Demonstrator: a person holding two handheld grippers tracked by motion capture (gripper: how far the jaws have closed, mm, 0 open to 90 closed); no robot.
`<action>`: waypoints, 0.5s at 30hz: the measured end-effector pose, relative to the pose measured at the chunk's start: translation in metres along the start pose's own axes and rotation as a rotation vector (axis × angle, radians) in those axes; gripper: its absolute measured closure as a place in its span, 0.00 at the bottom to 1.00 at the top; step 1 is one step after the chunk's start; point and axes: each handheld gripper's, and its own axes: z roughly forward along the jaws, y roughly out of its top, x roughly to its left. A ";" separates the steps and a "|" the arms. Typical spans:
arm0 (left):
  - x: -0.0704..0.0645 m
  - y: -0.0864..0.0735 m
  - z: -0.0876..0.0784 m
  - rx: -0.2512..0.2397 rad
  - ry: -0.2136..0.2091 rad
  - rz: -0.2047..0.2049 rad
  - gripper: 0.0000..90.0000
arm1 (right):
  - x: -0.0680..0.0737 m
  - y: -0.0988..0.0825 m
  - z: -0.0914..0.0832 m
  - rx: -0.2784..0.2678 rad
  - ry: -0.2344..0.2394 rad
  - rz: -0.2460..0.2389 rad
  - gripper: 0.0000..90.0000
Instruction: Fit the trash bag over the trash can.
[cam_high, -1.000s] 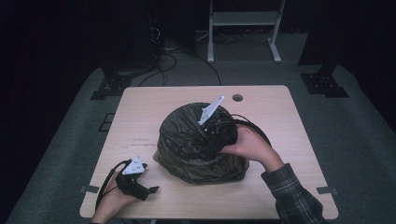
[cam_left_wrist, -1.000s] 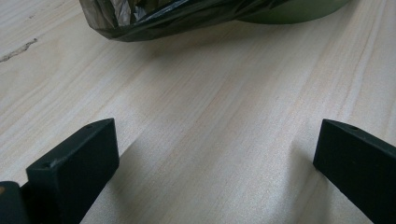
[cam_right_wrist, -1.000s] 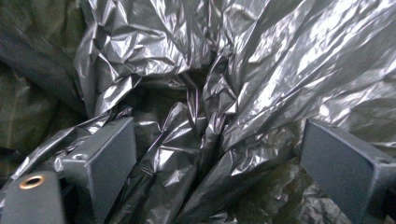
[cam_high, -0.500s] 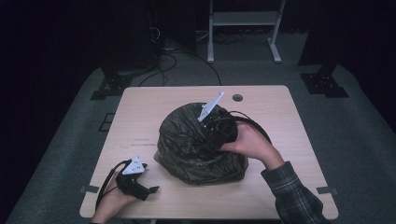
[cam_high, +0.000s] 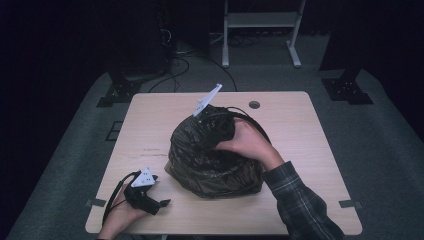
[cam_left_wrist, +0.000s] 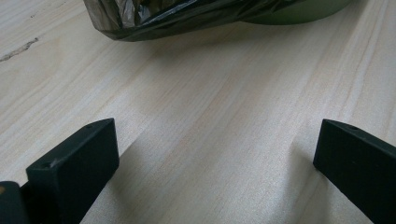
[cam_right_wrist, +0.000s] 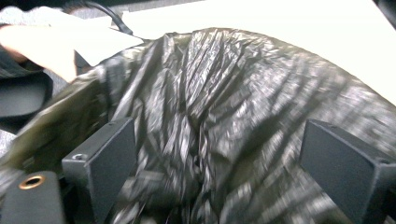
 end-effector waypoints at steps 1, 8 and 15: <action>0.000 0.000 0.000 0.000 0.000 0.000 0.00 | 0.000 0.001 0.004 0.008 0.003 -0.002 0.11; 0.000 0.000 0.000 0.000 0.000 -0.001 0.00 | -0.001 0.007 0.047 0.154 0.015 -0.009 0.11; 0.000 0.000 0.000 0.000 0.002 -0.001 0.00 | -0.002 0.008 0.063 0.221 0.022 -0.013 0.11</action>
